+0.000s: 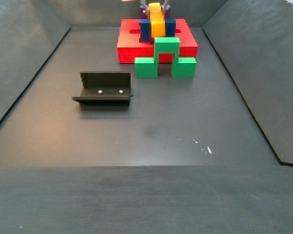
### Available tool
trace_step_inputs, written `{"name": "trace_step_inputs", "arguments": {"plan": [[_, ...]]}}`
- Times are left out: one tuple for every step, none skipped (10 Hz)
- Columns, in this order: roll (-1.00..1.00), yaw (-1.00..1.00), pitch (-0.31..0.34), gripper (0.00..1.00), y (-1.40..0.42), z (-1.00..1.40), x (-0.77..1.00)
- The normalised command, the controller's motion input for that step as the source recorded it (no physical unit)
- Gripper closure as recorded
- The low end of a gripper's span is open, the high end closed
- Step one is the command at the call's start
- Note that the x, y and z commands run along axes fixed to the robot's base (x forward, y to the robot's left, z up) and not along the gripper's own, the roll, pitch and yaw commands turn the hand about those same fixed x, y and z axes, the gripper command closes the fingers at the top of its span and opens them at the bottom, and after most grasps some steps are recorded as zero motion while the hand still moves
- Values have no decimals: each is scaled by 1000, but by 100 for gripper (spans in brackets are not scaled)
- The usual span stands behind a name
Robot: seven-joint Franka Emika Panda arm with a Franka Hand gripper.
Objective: Pick up the yellow object. Move up. Move to above the board. Insert the yellow object.
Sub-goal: Insert the yellow object.
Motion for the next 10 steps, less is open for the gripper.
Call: {"name": "trace_step_inputs", "arguments": {"plan": [[57,0,-3,100,0,-554,0],[21,11,-24,100,0,-626,-40],[0,3,-26,100,0,-577,-14],[0,0,-37,100,0,-597,-49],[0,6,-39,100,0,-620,-51],[0,31,-10,100,26,-511,0],[0,154,0,100,77,-454,57],[7,140,0,100,66,-429,63],[21,106,0,100,0,-257,26],[-3,0,0,100,-26,0,0]]}}
